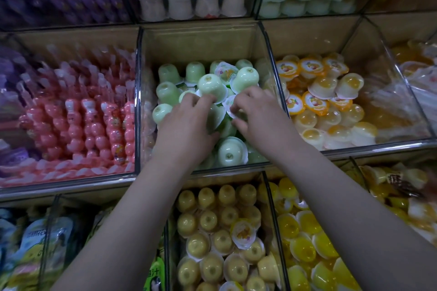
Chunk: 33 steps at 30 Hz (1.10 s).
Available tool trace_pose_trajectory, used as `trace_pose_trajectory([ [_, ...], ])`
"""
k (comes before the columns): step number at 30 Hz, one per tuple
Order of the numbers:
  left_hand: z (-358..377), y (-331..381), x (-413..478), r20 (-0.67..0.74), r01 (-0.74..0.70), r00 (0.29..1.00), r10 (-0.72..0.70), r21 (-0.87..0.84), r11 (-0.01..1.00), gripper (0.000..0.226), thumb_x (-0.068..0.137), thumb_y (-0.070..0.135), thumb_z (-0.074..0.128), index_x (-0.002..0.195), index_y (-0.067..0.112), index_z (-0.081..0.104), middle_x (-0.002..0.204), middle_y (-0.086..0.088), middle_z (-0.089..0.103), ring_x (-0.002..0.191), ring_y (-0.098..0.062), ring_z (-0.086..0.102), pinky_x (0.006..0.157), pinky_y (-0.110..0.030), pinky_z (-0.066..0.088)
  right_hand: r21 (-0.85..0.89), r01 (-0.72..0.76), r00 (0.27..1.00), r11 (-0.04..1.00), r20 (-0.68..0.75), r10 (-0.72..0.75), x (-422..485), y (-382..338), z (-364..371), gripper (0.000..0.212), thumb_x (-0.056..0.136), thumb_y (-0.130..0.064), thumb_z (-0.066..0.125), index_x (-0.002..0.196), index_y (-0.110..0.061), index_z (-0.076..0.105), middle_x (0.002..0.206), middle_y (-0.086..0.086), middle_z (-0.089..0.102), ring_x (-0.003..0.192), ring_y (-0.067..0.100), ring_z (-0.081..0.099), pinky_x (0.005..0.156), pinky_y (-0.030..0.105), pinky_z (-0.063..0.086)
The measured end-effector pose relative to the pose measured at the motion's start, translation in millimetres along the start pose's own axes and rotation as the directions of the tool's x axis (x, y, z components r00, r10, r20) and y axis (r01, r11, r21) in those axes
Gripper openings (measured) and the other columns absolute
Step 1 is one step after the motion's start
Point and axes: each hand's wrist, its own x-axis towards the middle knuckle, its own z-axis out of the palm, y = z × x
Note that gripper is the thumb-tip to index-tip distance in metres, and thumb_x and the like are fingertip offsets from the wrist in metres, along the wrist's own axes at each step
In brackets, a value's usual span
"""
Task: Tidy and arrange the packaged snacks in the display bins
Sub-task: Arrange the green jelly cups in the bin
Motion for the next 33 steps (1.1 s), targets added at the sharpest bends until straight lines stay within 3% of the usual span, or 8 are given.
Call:
trace_pose_trajectory([
  [5,-1.1,-0.8,-1.0,-0.026,0.041,0.999,-0.045,-0.115,0.993,0.060,0.082,0.029,0.067,0.137,0.034,0.043,0.132,0.005,0.047,0.108,-0.022,0.055,0.073,-0.033,0.046,-0.051,-0.010,0.999,0.999,0.048,0.012,-2.7,-0.6,1.3,0.012,0.083,-0.012,0.063,0.091,-0.014,0.054,0.114,0.004,0.049,0.108,0.026,0.041,0.079,0.036,0.042],
  [9,-1.3,-0.5,-2.3,-0.036,0.049,0.998,-0.056,-0.152,0.987,0.059,0.084,0.028,0.064,0.139,0.033,0.043,0.135,0.006,0.047,0.115,-0.020,0.052,0.076,-0.032,0.044,-0.008,-0.025,0.997,1.000,0.066,0.025,-1.0,-3.6,2.5,0.017,0.078,-0.014,0.064,0.081,-0.016,0.047,0.092,-0.002,0.046,0.096,0.024,0.044,0.072,0.032,0.036],
  [17,-4.5,-2.1,-6.3,-0.128,0.051,0.988,-0.090,-0.283,0.958,0.056,0.084,0.022,0.064,0.139,0.026,0.049,0.133,0.002,0.056,0.112,-0.022,0.055,0.084,-0.030,0.042,-0.176,-0.066,0.994,0.982,0.076,0.080,-10.0,-11.5,-8.5,0.028,0.090,-0.030,0.064,0.108,-0.015,0.049,0.091,0.000,0.045,0.112,0.025,0.047,0.068,0.030,0.031],
  [20,-6.5,-0.4,-7.7,-0.152,0.074,0.979,-0.133,-0.341,0.937,0.052,0.085,0.024,0.064,0.136,0.028,0.052,0.123,0.002,0.062,0.099,-0.024,0.060,0.076,-0.026,0.039,-0.192,-0.100,0.992,0.976,0.050,0.112,-14.8,-13.4,-7.5,0.027,0.093,-0.030,0.062,0.112,-0.014,0.051,0.109,0.003,0.055,0.113,0.027,0.046,0.074,0.032,0.031],
  [25,-7.8,8.2,-6.7,-0.239,0.020,0.961,-0.138,-0.440,0.898,0.044,0.090,0.027,0.062,0.133,0.020,0.056,0.122,0.004,0.053,0.099,-0.007,0.050,0.078,-0.006,0.032,-0.116,-0.145,0.984,0.983,0.091,0.156,-11.3,-7.3,-7.5,0.025,0.086,-0.028,0.069,0.102,-0.014,0.056,0.097,0.000,0.058,0.109,0.025,0.044,0.067,0.033,0.037],
  [29,-3.6,22.4,0.2,-0.166,0.030,0.977,-0.137,-0.525,0.851,0.031,0.094,0.032,0.057,0.123,0.023,0.061,0.106,0.008,0.061,0.088,-0.016,0.059,0.072,-0.021,0.040,-0.108,-0.070,0.994,0.992,0.073,0.078,-12.7,0.1,-8.5,0.037,0.086,-0.027,0.069,0.119,-0.014,0.058,0.130,0.004,0.056,0.120,0.027,0.044,0.089,0.033,0.040],
  [31,-0.8,27.3,4.7,-0.155,0.046,0.975,-0.158,-0.558,0.829,0.025,0.095,0.034,0.056,0.118,0.024,0.060,0.091,0.012,0.062,0.078,-0.011,0.060,0.063,-0.017,0.040,0.025,-0.045,0.999,0.999,0.008,0.045,-17.6,1.3,-8.4,0.063,0.082,-0.024,0.074,0.138,-0.013,0.047,0.145,0.004,0.045,0.131,0.026,0.039,0.103,0.031,0.033],
  [33,1.6,32.1,8.0,-0.143,0.069,0.972,-0.187,-0.587,0.807,0.030,0.094,0.035,0.059,0.122,0.026,0.056,0.091,0.015,0.060,0.077,-0.006,0.060,0.063,-0.012,0.042,0.176,-0.040,0.996,0.984,-0.073,0.054,-19.6,2.8,-9.1,0.076,0.078,-0.020,0.078,0.144,-0.012,0.039,0.141,0.005,0.048,0.126,0.024,0.043,0.102,0.028,0.033],
])
